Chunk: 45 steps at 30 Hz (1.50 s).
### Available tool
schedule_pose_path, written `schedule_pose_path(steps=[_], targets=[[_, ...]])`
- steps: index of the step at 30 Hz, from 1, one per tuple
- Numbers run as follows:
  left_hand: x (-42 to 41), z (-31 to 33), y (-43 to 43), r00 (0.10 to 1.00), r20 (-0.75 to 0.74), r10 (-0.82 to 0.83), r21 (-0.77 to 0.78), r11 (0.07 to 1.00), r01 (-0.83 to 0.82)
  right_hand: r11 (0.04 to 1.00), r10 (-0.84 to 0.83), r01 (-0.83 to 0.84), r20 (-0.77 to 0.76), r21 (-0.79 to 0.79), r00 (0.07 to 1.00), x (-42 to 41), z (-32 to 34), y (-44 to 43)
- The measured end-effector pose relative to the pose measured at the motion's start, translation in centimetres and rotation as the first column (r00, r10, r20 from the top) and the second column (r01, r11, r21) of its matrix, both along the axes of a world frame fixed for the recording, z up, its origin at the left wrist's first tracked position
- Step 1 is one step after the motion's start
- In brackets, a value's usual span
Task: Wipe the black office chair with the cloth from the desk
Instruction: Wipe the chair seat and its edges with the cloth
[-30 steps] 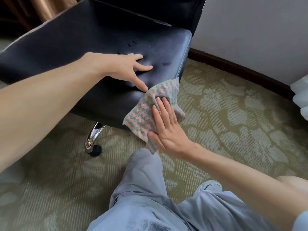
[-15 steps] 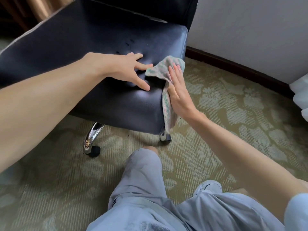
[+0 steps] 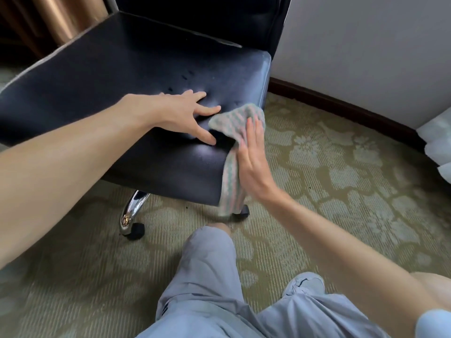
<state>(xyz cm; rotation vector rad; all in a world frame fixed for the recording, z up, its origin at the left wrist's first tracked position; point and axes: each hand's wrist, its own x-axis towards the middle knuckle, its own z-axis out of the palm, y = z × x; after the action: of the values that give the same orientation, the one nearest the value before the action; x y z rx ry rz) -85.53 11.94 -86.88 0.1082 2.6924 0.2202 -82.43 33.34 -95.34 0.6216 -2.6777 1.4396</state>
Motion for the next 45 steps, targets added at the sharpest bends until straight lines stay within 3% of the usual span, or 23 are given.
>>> schedule_pose_path(steps=[3, 11, 20, 26, 36, 45], targets=[[0.0, 0.3, 0.1, 1.0, 0.012, 0.027, 0.033, 0.999, -0.028, 0.999, -0.016, 0.021, 0.101, -0.044, 0.995, -1.7, 0.9, 0.2], [0.5, 0.7, -0.6, 1.0, 0.027, -0.008, 0.015, 1.0, 0.007, 0.998, -0.045, 0.044, 0.009, 0.037, 0.999, 6.2, -1.0, -1.0], [0.2, 2.4, -0.9, 0.999, 0.036, -0.014, 0.02, 1.0, 0.013, 0.993, -0.112, 0.107, 0.126, 0.04, 0.986, -3.7, 2.8, -2.2], [-6.0, 1.9, 1.5, 0.975, -0.217, -0.048, -0.02, 0.999, 0.045, 0.977, -0.109, 0.138, 0.178, -0.161, 0.978, 1.4, 1.2, -2.4], [-13.4, 0.6, 3.6, 0.978, -0.203, -0.041, 0.036, 0.998, 0.049, 0.931, -0.091, 0.216, 0.387, -0.293, 0.918, -4.0, 2.9, -2.2], [-16.2, -0.2, 4.1, 0.981, -0.194, -0.015, 0.063, 0.998, 0.028, 0.897, -0.098, 0.255, 0.4, -0.361, 0.911, -6.7, 1.8, -2.3]])
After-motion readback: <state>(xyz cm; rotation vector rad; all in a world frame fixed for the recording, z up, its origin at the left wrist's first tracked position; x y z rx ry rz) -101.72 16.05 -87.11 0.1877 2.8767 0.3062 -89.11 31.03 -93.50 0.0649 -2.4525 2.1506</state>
